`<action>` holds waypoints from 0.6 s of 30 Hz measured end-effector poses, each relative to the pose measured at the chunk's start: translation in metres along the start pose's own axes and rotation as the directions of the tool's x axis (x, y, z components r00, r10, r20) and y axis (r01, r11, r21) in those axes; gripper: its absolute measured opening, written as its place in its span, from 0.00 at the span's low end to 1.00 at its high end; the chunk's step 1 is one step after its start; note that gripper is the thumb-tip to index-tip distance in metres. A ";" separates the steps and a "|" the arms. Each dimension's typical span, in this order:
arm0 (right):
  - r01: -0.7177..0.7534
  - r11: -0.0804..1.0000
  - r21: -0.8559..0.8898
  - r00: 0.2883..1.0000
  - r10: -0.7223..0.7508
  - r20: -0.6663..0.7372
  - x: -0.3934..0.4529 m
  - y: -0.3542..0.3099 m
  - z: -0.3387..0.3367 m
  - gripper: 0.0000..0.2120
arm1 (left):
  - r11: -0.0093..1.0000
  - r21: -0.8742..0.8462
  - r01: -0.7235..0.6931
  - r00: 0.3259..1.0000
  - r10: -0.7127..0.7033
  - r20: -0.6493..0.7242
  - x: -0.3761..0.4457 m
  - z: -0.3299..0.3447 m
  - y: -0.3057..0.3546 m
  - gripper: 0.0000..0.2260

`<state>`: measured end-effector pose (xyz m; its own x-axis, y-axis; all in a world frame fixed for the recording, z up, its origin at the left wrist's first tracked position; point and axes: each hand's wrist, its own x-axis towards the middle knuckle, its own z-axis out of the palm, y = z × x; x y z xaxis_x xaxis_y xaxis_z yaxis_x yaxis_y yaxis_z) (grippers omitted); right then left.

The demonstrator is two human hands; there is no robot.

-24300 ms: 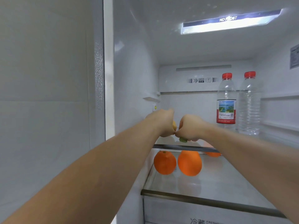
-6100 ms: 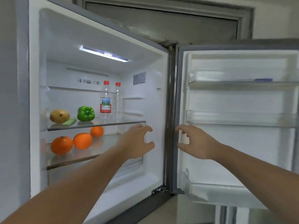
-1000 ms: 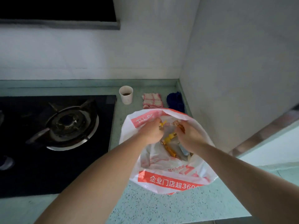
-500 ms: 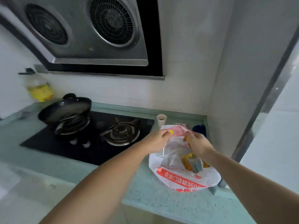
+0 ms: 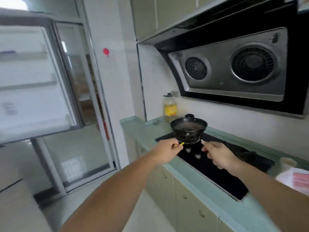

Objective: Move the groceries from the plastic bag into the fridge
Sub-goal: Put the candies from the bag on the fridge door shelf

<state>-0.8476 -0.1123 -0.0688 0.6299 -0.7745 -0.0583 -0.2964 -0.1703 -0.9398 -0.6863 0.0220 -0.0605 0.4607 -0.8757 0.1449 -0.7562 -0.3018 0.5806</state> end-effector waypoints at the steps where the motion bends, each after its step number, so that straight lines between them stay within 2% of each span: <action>1: 0.032 0.999 0.010 0.998 -0.032 0.046 0.001 -0.015 0.026 0.16 | 1.000 0.002 0.023 0.999 -0.023 -0.040 -0.015 -0.023 -0.018 0.13; 6: 0.207 0.978 -0.011 0.963 -0.202 0.180 -0.009 -0.084 0.177 0.17 | 0.987 0.091 0.134 0.954 -0.104 -0.281 -0.100 -0.132 -0.123 0.11; 11: 0.353 0.936 0.015 0.882 -0.338 0.330 -0.040 -0.150 0.338 0.16 | 0.972 -0.031 0.231 0.889 -0.224 -0.398 -0.190 -0.236 -0.229 0.14; 14: 0.300 0.950 0.083 0.858 -0.307 0.411 -0.060 -0.189 0.422 0.16 | 0.951 -0.103 0.292 0.819 -0.304 -0.487 -0.237 -0.290 -0.284 0.11; 18: 0.170 0.975 0.141 0.806 -0.220 0.549 -0.092 -0.222 0.520 0.16 | 0.871 -0.290 0.398 0.667 -0.491 -0.560 -0.294 -0.337 -0.356 0.14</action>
<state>-0.4660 0.3133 -0.0302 0.9673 -0.2525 -0.0257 -0.0812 -0.2120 -0.9739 -0.3955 0.5138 -0.0401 0.9390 -0.2245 0.2605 -0.3406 -0.5016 0.7952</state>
